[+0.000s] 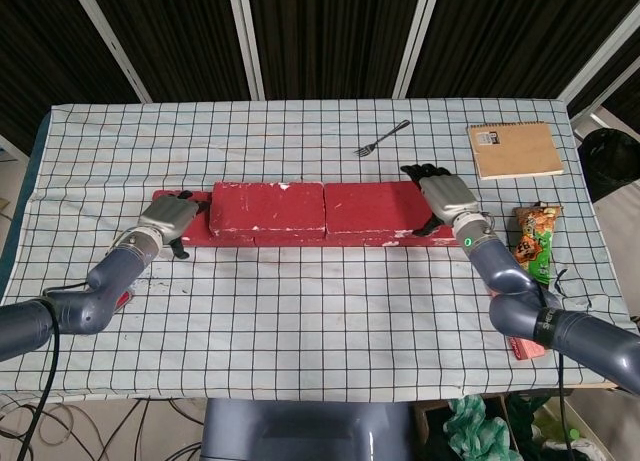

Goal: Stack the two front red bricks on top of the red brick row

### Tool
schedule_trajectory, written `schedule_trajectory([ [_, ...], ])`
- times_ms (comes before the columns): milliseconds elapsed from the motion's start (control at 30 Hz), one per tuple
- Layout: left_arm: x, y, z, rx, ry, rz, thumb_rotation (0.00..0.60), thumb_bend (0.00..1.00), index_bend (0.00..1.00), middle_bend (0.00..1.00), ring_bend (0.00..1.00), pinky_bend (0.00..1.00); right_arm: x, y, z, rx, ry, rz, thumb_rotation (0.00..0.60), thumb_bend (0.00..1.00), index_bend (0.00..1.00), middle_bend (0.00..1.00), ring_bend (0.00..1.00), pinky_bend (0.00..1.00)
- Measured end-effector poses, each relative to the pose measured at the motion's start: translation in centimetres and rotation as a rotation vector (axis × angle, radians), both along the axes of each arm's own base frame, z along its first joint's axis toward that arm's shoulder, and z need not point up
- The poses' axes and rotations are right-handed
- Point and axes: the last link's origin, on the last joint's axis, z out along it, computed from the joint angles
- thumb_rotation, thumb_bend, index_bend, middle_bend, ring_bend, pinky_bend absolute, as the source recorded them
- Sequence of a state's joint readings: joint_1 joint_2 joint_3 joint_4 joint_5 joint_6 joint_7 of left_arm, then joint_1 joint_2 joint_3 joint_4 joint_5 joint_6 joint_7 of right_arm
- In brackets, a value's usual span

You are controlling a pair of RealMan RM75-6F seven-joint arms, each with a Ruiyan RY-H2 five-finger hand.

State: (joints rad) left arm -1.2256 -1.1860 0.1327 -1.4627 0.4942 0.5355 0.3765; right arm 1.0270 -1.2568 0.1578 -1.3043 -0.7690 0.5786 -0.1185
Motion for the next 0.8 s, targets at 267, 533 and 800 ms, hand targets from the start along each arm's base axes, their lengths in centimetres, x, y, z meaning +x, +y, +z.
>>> schedule_trajectory([
  [267,-0.2,-0.3,1.9,0.049,0.019,0.0,0.6,0.17,0.18,0.21,0.04,0.17,0.0,0.2,0.2,-0.003,-0.002,0.001,0.6,0.0,0.02,0.04,0.0,0.08],
  [533,-0.1,-1.7,5.0,0.172,0.0,-0.042,0.6,0.16,0.14,0.13,0.01,0.03,-0.5,0.9,2.0,-0.074,-0.006,0.014,0.6,0.0,0.01,0.05,0.0,0.08],
  [800,-1.8,-6.6,8.2,0.379,-0.073,-0.172,0.6,0.11,0.11,0.1,0.0,0.0,-3.8,5.2,6.7,-0.263,0.018,0.029,0.6,0.0,0.01,0.05,0.0,0.08],
])
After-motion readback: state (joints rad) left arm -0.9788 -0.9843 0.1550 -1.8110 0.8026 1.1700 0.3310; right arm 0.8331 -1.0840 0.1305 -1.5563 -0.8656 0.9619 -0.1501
